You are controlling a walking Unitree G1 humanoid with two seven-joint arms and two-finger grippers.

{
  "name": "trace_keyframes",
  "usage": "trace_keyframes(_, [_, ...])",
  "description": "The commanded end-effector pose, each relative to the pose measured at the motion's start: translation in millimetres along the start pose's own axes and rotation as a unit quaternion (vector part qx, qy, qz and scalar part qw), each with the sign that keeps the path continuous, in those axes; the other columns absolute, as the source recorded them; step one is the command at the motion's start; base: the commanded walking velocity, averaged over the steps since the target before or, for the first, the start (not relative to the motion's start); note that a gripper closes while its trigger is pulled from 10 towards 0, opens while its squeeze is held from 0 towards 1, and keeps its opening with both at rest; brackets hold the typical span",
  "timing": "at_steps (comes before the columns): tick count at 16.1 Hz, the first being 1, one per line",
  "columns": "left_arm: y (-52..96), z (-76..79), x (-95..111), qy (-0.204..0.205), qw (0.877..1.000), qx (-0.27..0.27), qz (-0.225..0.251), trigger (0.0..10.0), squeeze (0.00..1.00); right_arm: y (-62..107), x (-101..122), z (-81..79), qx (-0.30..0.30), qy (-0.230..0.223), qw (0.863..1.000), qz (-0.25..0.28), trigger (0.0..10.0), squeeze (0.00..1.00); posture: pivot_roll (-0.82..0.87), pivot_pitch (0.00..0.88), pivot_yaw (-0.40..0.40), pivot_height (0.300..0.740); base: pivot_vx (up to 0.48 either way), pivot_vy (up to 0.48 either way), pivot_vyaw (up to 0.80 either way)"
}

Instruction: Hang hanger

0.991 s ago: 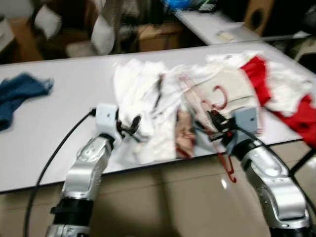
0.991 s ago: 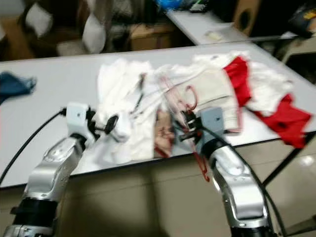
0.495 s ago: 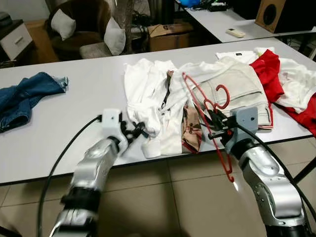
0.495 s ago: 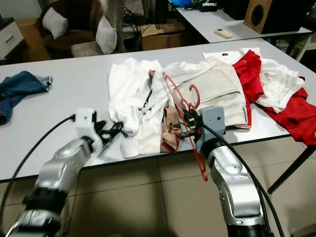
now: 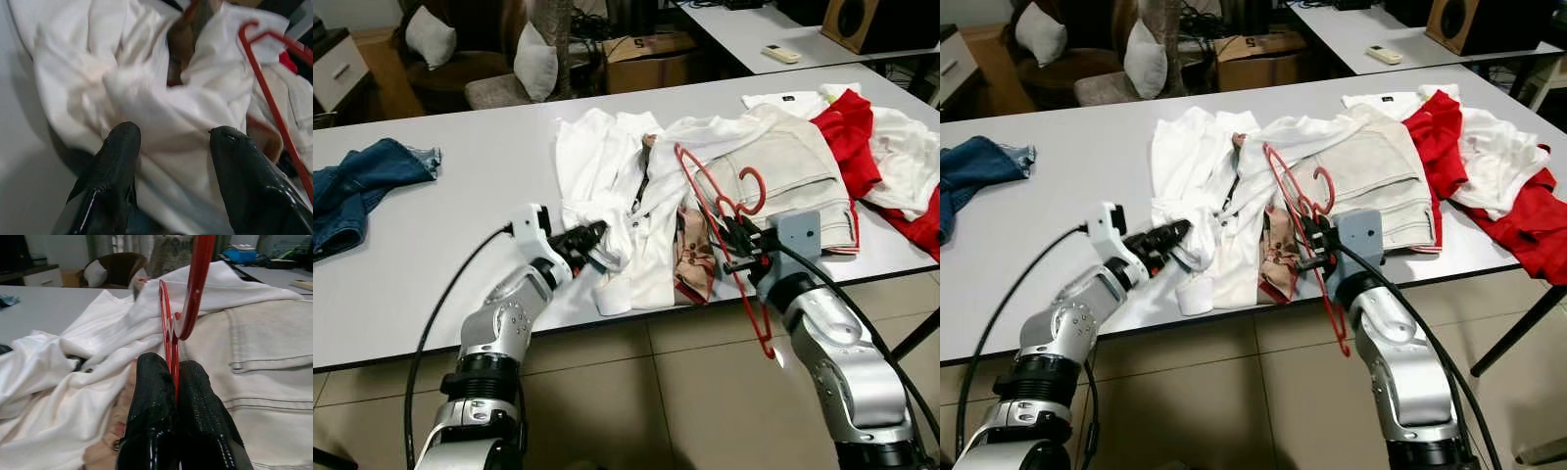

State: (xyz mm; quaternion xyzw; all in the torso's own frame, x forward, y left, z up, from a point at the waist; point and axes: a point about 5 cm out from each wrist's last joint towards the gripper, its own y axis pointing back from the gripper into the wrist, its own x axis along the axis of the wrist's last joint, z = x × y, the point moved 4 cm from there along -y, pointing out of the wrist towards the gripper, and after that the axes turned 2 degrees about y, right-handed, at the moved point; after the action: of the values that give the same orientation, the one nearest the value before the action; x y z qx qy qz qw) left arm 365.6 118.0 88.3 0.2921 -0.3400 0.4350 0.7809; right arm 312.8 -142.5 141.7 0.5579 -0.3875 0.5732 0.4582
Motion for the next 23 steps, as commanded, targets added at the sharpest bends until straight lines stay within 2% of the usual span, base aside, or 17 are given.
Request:
trace_keyframes(1, [-1.1, 1.1, -3, 0.003, 1.0, -0.006, -0.012, 0.0, 0.0, -3.0, 4, -3.6, 0.006, 0.008, 1.0, 0.008, 10.0, 0.0, -0.14, 0.0, 0.127, 0.74, 0.0, 0.0, 0.0])
trace_keyframes(2, [-2.0, 2.0, -6, 0.002, 1.0, -0.008, -0.021, 0.0, 0.0, -2.8, 4, -2.9, 0.005, 0.008, 1.0, 0.008, 10.0, 0.0, -0.13, 0.0, 0.127, 0.74, 0.0, 0.0, 0.0])
trace_keyframes(4, [-3.6, 13.8, -12, 0.026, 0.998, -0.045, -0.038, 0.0, 0.0, -5.0, 3, -1.3, 0.001, 0.008, 1.0, 0.008, 10.0, 0.0, -0.13, 0.0, 0.126, 0.74, 0.0, 0.0, 0.0])
trace_keyframes(7, [-3.1, 13.8, -21, -0.008, 0.997, -0.044, -0.069, 0.0, 0.0, -6.3, 4, -3.6, 0.005, 0.009, 1.0, 0.011, 10.0, 0.0, -0.13, 0.0, 0.132, 0.74, 0.0, 0.0, 0.0])
trace_keyframes(8, [-4.4, 11.5, -19, -0.039, 0.996, -0.035, -0.066, 0.0, 0.0, -6.4, 4, -3.2, 0.003, 0.01, 1.0, 0.011, 10.0, 0.0, -0.13, 0.0, 0.137, 0.74, 0.0, 0.0, 0.0])
trace_keyframes(9, [-5.9, 10.7, -12, -0.057, 0.997, -0.03, -0.051, 0.0, 0.0, -6.4, 4, -3.8, 0.002, 0.011, 1.0, 0.011, 10.0, 0.0, -0.13, 0.0, 0.139, 0.74, 0.0, 0.0, 0.0])
trace_keyframes(12, [-6.1, 8.6, 10, -0.05, 0.998, -0.027, -0.002, 0.0, 0.0, -5.7, 2, -3.1, -0.002, 0.011, 1.0, 0.011, 10.0, 0.0, -0.13, 0.0, 0.144, 0.74, 0.0, 0.0, 0.0])
trace_keyframes(14, [-4.8, 16.2, 31, 0.007, 0.997, -0.059, 0.04, 0.0, 0.0, -5.8, 2, -3.0, -0.004, 0.011, 1.0, 0.012, 10.0, 0.0, -0.13, 0.0, 0.146, 0.74, 0.0, 0.0, 0.0])
trace_keyframes(16, [-3.7, 22.8, 49, 0.019, 0.994, -0.087, 0.068, 0.0, 0.0, -6.2, 2, -3.1, -0.005, 0.01, 1.0, 0.013, 10.0, 0.0, -0.12, 0.0, 0.147, 0.74, 0.0, 0.0, 0.0])
trace_keyframes(20, [-0.5, 29.5, 83, 0.005, 0.988, -0.106, 0.109, 0.0, 0.0, -7.1, 3, -2.5, -0.008, 0.011, 1.0, 0.016, 10.0, 0.0, -0.12, 0.0, 0.147, 0.74, 0.0, 0.0, 0.0])
trace_keyframes(21, [-0.1, 28.3, 87, -0.031, 0.99, -0.094, 0.097, 0.0, 0.0, -7.1, 4, -2.3, -0.008, 0.011, 1.0, 0.016, 10.0, 0.0, -0.12, 0.0, 0.147, 0.74, 0.0, 0.0, 0.0])
trace_keyframes(22, [-0.9, 23.1, 83, -0.059, 0.993, -0.069, 0.076, 1.8, 0.0, -7.2, 4, -2.2, -0.009, 0.011, 1.0, 0.017, 10.0, 0.0, -0.12, 0.0, 0.147, 0.74, 0.0, 0.0, 0.0])
trace_keyframes(23, [-0.7, 17.7, 71, -0.081, 0.995, -0.055, 0.032, 10.0, 0.0, -7.3, 3, -2.5, -0.009, 0.011, 1.0, 0.017, 10.0, 0.0, -0.12, 0.0, 0.149, 0.74, 0.0, 0.0, 0.0])
